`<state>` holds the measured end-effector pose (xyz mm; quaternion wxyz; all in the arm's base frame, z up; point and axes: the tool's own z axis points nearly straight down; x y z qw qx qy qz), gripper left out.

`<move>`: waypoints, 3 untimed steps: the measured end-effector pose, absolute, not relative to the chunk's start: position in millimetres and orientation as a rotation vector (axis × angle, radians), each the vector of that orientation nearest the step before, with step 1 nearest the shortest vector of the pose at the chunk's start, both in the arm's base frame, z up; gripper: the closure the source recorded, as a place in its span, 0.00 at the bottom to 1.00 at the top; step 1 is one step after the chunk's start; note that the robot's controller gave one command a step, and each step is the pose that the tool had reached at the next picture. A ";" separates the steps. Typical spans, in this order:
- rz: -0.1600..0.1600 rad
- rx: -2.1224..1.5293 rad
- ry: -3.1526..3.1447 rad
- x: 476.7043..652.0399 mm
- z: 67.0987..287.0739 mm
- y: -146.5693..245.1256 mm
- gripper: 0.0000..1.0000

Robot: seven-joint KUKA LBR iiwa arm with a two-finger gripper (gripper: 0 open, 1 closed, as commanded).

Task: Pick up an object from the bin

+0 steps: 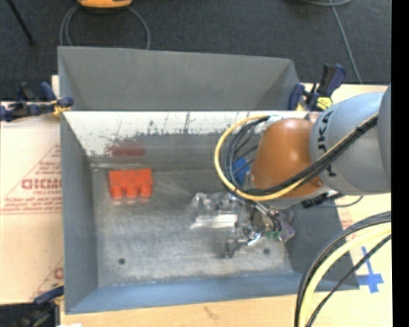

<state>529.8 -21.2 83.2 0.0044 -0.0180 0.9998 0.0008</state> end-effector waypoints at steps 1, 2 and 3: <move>0.003 -0.009 3.137 541.3 77.5 -18.6 0.00; 0.003 -0.009 3.140 542.4 79.4 -18.7 0.00; 0.004 -0.008 3.139 542.9 80.3 -18.6 0.00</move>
Offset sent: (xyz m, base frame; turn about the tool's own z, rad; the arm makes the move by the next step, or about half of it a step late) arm 0.0080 0.0026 -0.0132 0.0349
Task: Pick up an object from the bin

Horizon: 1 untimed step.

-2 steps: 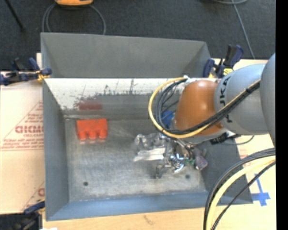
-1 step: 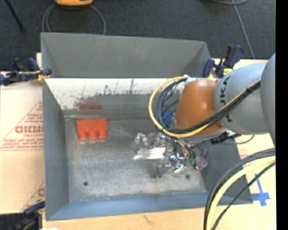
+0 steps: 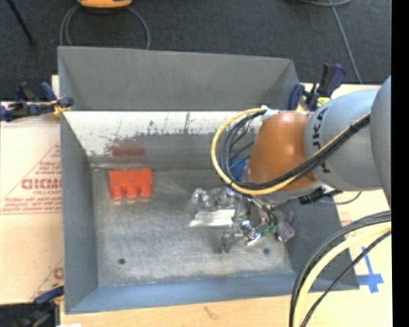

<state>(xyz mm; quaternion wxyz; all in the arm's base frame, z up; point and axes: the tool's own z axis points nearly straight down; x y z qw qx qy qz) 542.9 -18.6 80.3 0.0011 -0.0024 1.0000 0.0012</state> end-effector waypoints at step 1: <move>0.010 0.071 3.129 541.6 77.7 -18.0 0.00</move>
Offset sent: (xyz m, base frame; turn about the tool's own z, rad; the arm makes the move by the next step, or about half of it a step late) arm -0.0064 -0.0022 -0.0103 0.0583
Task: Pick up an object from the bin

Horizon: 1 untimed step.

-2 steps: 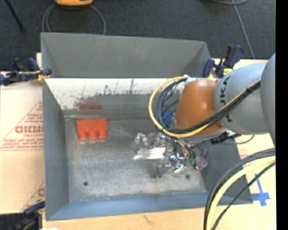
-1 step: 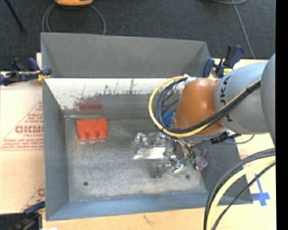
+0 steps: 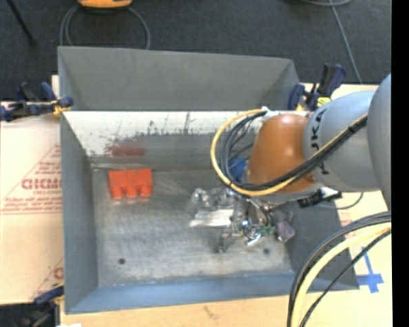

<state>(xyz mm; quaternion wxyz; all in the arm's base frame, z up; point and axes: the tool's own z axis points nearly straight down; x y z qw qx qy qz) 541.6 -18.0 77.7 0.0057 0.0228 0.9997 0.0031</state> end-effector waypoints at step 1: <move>0.005 0.076 3.103 547.2 80.0 -20.1 1.00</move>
Offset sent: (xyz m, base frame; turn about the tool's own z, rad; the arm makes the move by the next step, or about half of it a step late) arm 0.0000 0.0000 0.0000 0.0000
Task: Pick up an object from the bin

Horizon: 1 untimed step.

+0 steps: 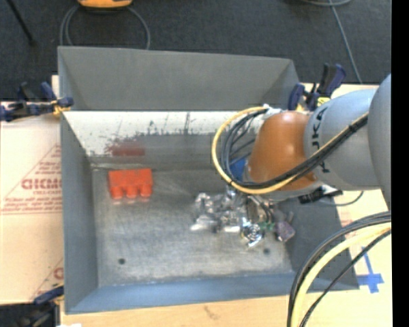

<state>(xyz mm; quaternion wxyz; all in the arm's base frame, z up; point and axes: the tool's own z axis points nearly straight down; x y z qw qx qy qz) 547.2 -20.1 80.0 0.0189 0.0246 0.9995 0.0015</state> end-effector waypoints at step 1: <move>0.003 0.074 3.136 548.7 114.8 -20.2 1.00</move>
Offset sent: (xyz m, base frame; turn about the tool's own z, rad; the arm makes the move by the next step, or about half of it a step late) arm 0.0001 0.0000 0.0329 -0.0001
